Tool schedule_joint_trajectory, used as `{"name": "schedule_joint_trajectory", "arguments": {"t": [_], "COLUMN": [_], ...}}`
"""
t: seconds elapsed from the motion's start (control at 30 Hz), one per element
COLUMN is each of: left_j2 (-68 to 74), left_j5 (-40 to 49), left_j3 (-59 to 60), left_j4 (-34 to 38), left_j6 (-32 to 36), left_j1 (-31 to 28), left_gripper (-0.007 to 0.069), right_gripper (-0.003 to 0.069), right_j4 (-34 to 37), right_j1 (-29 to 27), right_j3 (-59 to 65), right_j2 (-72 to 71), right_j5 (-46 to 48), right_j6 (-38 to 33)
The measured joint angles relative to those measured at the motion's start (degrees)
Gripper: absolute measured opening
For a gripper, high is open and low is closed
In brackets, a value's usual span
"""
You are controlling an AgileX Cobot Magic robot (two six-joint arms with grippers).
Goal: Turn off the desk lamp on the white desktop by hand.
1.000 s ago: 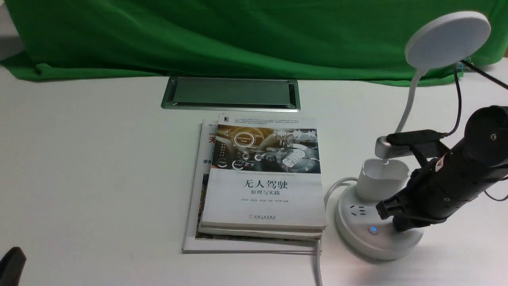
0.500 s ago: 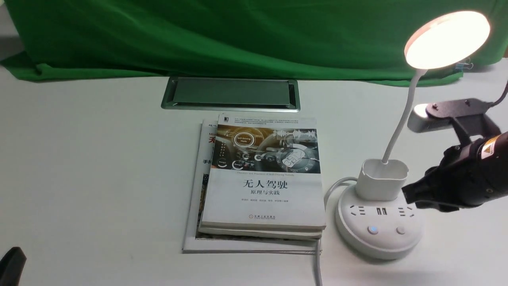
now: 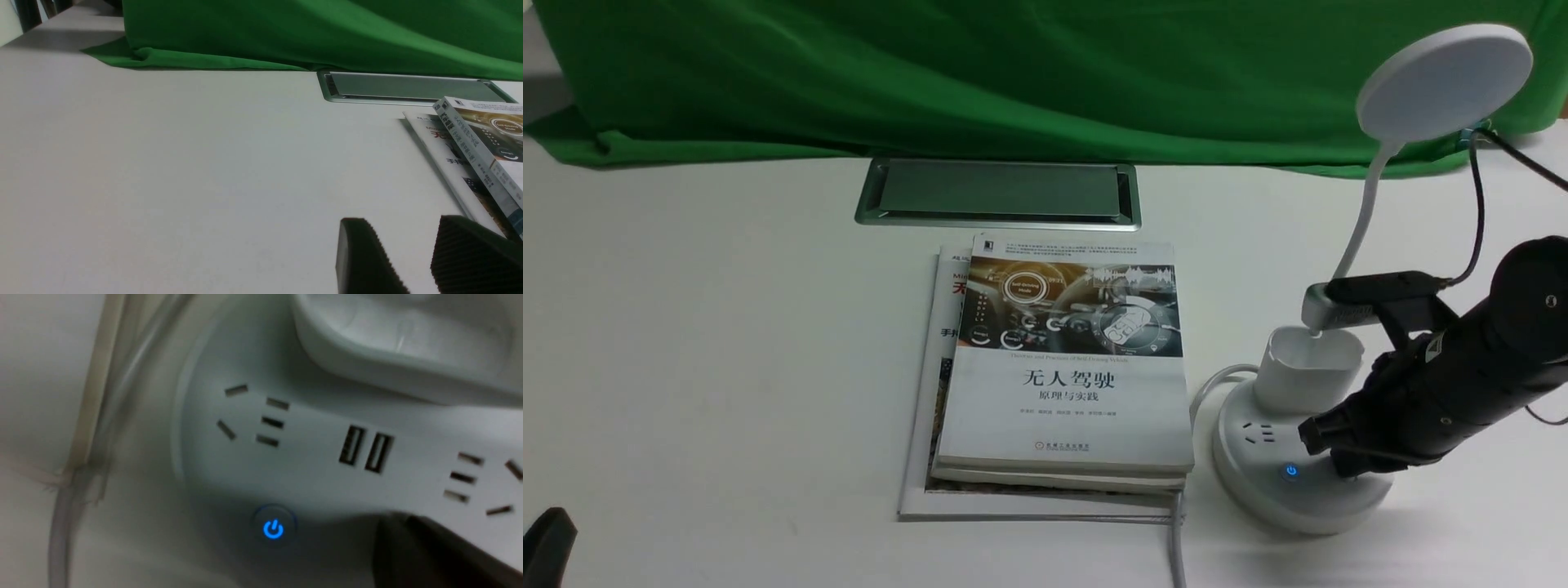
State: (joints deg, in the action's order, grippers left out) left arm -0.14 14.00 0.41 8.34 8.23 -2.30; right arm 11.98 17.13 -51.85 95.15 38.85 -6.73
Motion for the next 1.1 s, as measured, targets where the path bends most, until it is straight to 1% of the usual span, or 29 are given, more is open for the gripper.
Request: {"name": "schedule_joint_trajectory", "arguments": {"t": [0.23, 0.37, 0.5, 0.83, 0.97, 1.1], "left_j2": [0.0, 0.0, 0.0, 0.0, 0.0, 0.0], "left_j5": [0.0, 0.0, 0.0, 0.0, 0.0, 0.0], "left_j3": [0.0, 0.0, 0.0, 0.0, 0.0, 0.0], "left_j4": [0.0, 0.0, -0.05, -0.05, -0.05, -0.05], "left_j6": [0.02, 0.02, 0.02, 0.02, 0.02, 0.02], "left_j1": [0.0, 0.0, 0.0, 0.0, 0.0, 0.0], "left_gripper": [0.0242, 0.0242, 0.0242, 0.0242, 0.0242, 0.0242], "right_gripper": [0.0032, 0.0032, 0.0032, 0.0032, 0.0032, 0.0032], "right_j4": [-0.22, -1.12, -1.31, -1.35, -1.35, -1.64], "right_j1": [0.0, 0.0, 0.0, 0.0, 0.0, 0.0], "right_j3": [-0.07, -0.07, 0.7, 10.15, 10.38, 10.38], "right_j2": [-1.1, -5.31, -13.83, -37.3, -42.91, -47.58], "right_j5": [0.24, 0.78, 3.7, 6.85, 6.36, 3.24], "right_j6": [-0.18, 0.01, 0.12, 0.6, 0.68, 0.68]}}
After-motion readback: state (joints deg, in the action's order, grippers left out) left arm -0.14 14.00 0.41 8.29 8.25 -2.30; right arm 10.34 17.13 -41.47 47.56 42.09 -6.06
